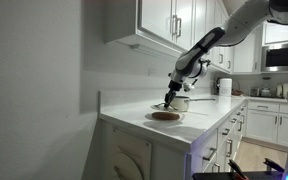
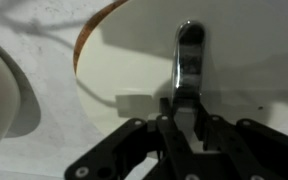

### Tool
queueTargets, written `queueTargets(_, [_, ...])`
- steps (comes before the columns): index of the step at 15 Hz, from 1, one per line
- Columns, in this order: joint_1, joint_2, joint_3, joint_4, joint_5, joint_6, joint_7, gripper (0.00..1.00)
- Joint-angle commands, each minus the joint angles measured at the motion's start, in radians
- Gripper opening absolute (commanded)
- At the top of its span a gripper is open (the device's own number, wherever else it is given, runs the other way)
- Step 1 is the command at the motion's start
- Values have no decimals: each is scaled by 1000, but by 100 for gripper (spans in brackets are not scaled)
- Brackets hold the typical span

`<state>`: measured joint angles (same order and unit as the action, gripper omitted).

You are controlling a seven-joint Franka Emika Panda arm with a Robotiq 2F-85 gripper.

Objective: Remove the lid from the white pot

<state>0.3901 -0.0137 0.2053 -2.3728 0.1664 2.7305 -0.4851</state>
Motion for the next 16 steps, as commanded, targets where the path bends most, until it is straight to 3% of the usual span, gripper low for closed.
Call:
queueTargets(1, [-43,35,30,50,-47,23,35,6])
queueTargets(16, [-83,112,65,95,-120,13,93,6])
